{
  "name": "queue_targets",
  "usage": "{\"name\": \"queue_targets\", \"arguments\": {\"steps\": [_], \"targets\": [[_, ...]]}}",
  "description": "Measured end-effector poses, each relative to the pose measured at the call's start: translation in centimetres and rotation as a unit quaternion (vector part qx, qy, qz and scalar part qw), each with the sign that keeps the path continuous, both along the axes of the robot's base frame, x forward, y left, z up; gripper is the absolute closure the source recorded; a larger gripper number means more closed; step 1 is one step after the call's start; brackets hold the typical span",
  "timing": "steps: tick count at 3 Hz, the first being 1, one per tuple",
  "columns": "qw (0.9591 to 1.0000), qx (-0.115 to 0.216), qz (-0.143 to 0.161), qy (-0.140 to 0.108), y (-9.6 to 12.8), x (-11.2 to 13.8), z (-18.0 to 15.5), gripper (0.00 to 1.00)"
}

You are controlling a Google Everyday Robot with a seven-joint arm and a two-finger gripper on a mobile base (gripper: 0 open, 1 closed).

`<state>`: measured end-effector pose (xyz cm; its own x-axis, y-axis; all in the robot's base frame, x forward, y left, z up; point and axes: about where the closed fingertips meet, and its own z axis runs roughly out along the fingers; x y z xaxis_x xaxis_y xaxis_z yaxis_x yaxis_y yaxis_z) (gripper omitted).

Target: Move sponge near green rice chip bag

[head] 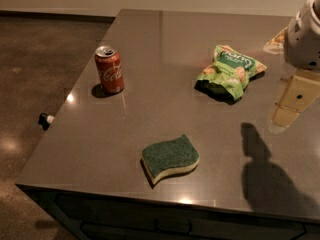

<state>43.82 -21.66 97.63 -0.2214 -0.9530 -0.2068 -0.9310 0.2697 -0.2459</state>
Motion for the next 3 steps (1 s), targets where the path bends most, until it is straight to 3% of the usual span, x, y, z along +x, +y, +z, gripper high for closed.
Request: {"name": "queue_targets", "arguments": {"steps": [2,3], "targets": [[0.9999,-0.007,0.008,0.006,0.3,-0.2,-0.8,0.00],[0.9994,0.005,0.029,0.016,1.4,-1.3,-2.5,0.00]]}}
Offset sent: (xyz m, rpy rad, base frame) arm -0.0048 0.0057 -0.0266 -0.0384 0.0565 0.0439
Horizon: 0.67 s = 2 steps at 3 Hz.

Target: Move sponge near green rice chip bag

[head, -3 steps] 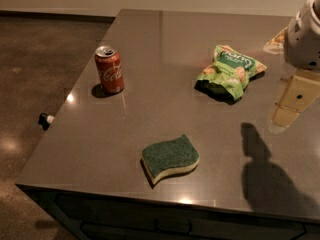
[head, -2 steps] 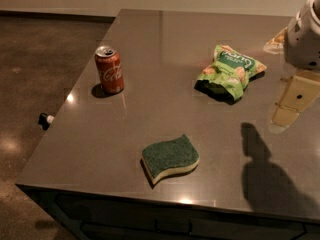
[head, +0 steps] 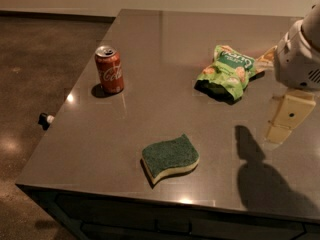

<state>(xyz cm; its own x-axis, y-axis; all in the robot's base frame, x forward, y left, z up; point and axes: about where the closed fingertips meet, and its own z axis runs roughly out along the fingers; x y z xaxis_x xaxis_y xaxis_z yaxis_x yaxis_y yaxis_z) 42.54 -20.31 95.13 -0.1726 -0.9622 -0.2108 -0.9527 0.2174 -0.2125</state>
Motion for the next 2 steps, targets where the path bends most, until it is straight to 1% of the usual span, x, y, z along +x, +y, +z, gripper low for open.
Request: {"name": "queue_targets", "arguments": {"steps": [1,2], "targets": [[0.9990,0.029,0.029,0.017,2.2,-1.8,-2.1,0.00],[0.9944,0.074,0.062,0.042,6.0,-3.8,-4.6,0.00]]}}
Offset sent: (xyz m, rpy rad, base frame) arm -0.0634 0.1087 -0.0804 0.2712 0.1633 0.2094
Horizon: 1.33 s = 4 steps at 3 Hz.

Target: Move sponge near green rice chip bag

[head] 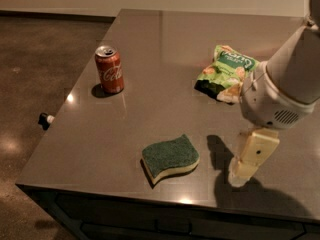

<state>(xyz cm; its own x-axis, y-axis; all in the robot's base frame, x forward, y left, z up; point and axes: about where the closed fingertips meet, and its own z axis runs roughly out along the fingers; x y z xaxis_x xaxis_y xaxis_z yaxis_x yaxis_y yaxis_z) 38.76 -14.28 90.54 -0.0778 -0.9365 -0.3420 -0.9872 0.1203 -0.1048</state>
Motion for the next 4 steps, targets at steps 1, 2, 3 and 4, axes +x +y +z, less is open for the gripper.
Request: {"name": "queue_targets", "arguments": {"steps": [1,2,3,4], "targets": [[0.9990,0.034,0.022,0.021,4.1,-0.9,-2.4,0.00],[0.9973,0.057,0.033,0.032,7.8,-0.9,-4.2,0.00],[0.9960,0.073,0.039,0.036,10.5,-0.7,-5.6,0.00],[0.9954,0.083,0.036,0.032,11.7,-0.2,-6.6,0.01]]}}
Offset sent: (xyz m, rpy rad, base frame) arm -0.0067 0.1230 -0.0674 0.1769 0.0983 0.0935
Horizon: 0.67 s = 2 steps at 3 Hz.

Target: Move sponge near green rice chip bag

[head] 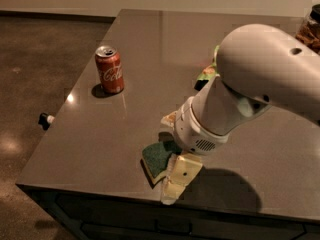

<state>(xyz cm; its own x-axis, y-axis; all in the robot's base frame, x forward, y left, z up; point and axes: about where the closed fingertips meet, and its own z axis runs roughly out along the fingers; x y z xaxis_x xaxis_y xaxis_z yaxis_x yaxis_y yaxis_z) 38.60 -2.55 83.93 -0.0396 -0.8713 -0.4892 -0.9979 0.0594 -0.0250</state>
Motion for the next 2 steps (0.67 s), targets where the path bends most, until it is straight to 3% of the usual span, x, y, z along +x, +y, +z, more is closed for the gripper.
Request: {"name": "queue_targets", "arguments": {"steps": [2], "targets": [[0.9998,0.012,-0.016,0.000,-0.86,0.55,-0.03,0.46]]}}
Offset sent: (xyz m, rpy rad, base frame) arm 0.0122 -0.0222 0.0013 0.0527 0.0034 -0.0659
